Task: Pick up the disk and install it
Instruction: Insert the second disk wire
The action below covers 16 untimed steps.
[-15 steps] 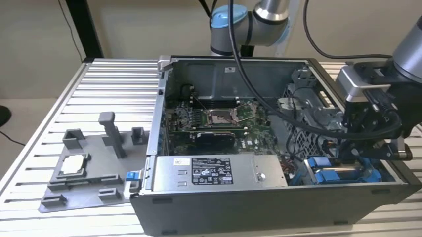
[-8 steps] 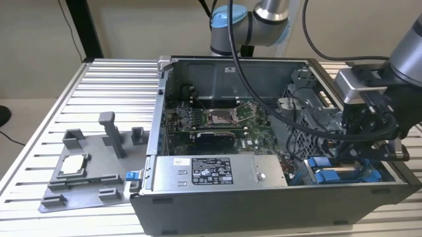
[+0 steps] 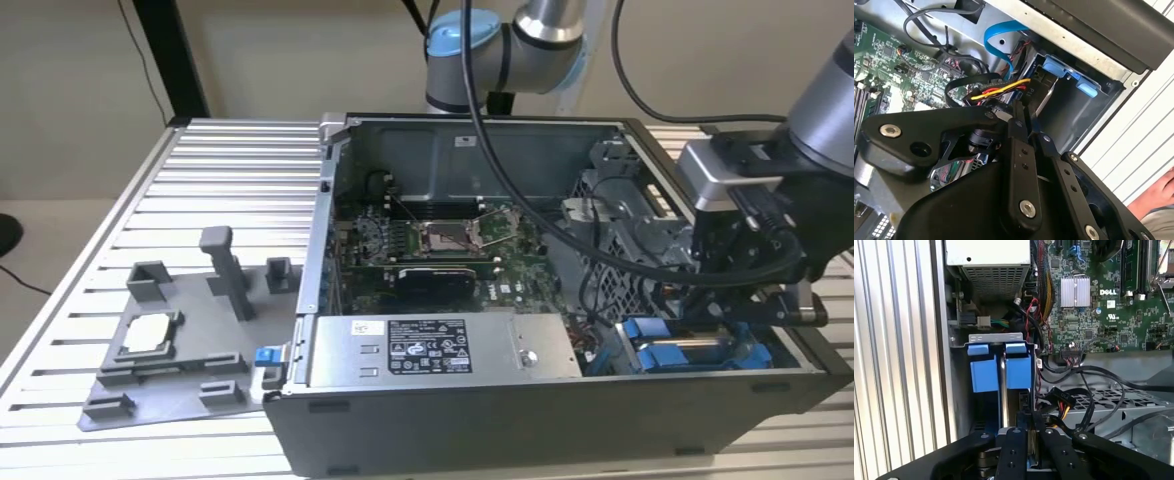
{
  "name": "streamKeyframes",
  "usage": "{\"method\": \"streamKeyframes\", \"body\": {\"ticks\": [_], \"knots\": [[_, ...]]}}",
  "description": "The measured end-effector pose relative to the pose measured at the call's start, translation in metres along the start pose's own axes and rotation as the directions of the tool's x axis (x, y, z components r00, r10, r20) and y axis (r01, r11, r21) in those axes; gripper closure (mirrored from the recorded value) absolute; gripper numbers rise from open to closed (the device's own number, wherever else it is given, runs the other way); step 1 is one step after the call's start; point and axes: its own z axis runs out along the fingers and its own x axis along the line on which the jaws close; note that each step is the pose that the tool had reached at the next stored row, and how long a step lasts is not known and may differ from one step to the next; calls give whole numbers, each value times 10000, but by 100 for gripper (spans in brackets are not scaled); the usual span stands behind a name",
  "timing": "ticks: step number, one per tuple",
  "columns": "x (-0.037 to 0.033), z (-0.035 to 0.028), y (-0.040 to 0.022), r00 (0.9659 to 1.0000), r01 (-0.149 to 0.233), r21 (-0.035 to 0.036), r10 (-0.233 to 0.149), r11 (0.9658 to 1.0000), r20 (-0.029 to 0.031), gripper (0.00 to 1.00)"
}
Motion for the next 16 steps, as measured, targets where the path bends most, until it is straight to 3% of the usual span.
{"method": "streamKeyframes", "body": {"ticks": [16], "knots": [[1,34,-11,10000,26,-1,-26,10000,-4,100]]}}
